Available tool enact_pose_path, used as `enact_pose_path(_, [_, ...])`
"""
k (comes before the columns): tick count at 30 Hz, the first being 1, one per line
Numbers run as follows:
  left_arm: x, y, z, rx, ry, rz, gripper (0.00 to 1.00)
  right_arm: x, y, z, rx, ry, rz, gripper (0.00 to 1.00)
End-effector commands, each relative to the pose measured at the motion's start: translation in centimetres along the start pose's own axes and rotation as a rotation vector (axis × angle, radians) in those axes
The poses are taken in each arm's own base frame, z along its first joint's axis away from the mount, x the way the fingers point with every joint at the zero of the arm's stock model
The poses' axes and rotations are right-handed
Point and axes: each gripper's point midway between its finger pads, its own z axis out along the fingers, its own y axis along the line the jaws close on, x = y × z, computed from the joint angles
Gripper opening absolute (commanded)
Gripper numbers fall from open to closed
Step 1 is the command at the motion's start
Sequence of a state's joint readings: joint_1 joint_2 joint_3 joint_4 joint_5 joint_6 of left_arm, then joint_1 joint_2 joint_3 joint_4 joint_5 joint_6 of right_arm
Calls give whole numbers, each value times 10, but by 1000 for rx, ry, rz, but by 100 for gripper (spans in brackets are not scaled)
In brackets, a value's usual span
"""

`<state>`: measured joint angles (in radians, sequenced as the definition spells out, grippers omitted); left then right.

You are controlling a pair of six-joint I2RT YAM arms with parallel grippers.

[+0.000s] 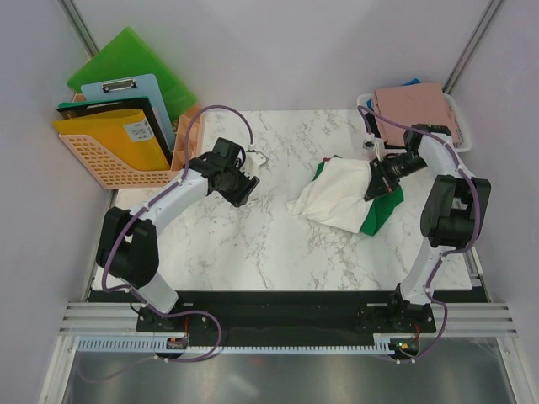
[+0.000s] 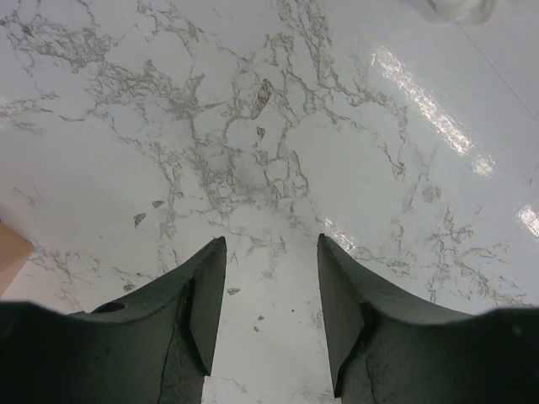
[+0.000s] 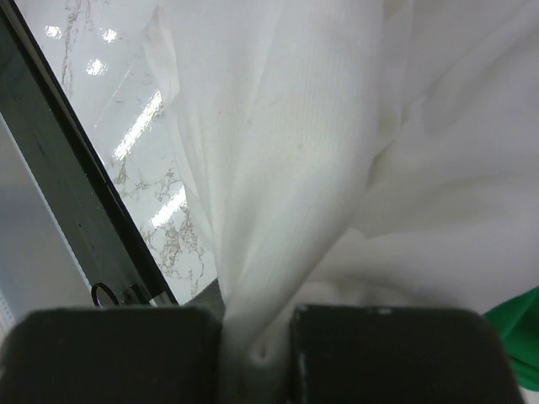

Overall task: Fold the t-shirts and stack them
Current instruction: Neatly place the folded tshirt to the corner

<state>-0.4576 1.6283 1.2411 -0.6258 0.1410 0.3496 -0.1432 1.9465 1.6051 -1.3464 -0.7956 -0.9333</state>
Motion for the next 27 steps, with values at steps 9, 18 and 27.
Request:
enact_pose_path(9, [-10,0,0,17,-43,39,54,31,18,-28,3,18,67,0])
enact_pose_path(18, [-7,-3,-3,25,-48,46,54,54,15,-9,-80,39,114,98])
enact_pose_path(27, [-1,-4,-13,5,-65,61,54,70,36,-61,134,4,43,98])
